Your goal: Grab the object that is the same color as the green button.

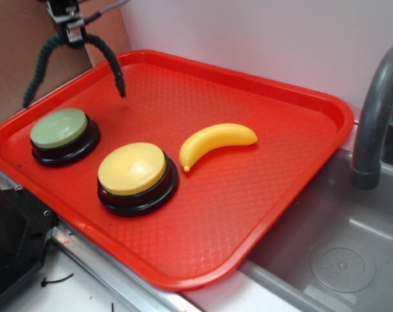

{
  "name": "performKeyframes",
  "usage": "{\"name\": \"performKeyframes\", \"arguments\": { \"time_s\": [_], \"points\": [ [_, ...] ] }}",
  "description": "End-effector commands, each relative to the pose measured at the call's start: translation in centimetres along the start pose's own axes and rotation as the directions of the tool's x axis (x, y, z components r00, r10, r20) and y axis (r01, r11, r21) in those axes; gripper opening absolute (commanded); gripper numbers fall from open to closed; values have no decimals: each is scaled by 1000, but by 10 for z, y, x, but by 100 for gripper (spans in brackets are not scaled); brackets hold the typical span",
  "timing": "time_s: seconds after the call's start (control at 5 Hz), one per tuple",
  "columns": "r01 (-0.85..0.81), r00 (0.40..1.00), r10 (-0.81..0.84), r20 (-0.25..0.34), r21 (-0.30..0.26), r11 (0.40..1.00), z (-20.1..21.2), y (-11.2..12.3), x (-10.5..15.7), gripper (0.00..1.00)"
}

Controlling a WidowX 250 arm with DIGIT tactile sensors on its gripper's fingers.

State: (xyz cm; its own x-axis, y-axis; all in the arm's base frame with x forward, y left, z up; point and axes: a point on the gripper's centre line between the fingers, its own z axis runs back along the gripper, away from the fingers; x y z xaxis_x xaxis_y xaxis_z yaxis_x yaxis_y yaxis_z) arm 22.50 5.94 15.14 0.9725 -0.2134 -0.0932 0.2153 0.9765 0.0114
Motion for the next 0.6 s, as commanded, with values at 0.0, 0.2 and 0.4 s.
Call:
{"name": "performKeyframes", "arguments": {
  "time_s": [0.0,0.2,0.4],
  "points": [
    [-350,928,350,128,-20,936,78,-35,30,0],
    [-428,896,422,135,17,904,93,-37,38,0],
    [-389,916,384,115,27,921,88,-35,42,0]
  ]
}}
